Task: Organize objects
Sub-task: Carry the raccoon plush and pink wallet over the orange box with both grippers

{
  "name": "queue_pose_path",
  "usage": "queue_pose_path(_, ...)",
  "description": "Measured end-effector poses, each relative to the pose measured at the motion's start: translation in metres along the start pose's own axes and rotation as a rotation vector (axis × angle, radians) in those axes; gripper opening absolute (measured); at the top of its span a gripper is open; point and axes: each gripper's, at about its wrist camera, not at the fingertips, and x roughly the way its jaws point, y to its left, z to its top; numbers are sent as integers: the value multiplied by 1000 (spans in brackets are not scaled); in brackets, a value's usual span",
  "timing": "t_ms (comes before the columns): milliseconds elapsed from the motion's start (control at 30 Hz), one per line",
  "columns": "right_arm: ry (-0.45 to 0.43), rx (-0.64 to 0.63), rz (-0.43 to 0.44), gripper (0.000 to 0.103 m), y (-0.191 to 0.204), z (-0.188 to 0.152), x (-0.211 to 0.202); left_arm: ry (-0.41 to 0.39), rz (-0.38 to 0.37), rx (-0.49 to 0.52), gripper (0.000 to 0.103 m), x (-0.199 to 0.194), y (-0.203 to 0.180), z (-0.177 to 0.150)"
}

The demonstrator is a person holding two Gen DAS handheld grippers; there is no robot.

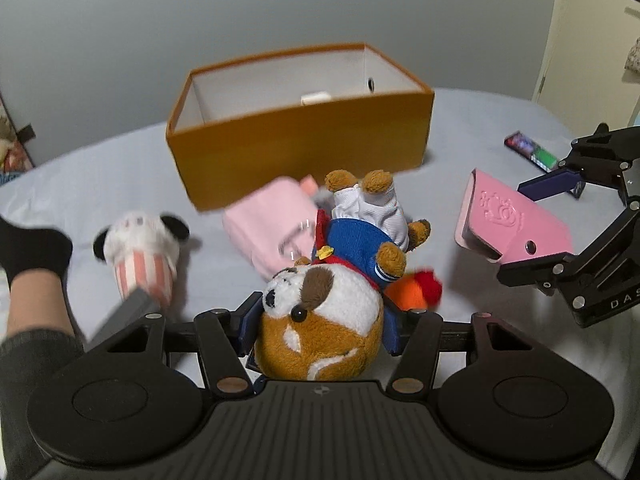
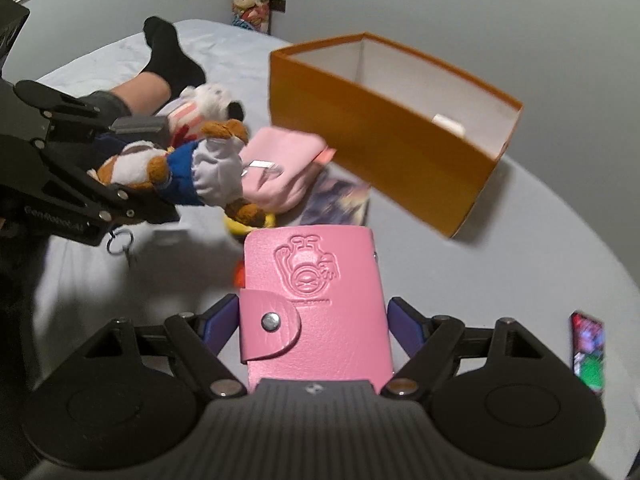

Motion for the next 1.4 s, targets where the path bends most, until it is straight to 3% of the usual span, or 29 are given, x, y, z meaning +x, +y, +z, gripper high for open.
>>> queue_pose_path(333,-44,-53,-33,81,-36,47,0,-70,8,47,66,8,15,52)
queue_pose_path(667,-106,-141,-66,81,-82,128,10,-96,37,66,66,38,43,126)
queue_pose_path(1033,-92,-124,-11,81,-125,210,75,-32,36,-79,66,99,71,194)
queue_pose_path(1233,-61,-175,5,81,-136,224,112,7,54,-143,66,131,77,204)
queue_pose_path(1400,-15,-175,-13,81,-147,230,138,-10,50,-202,66,144,82,210)
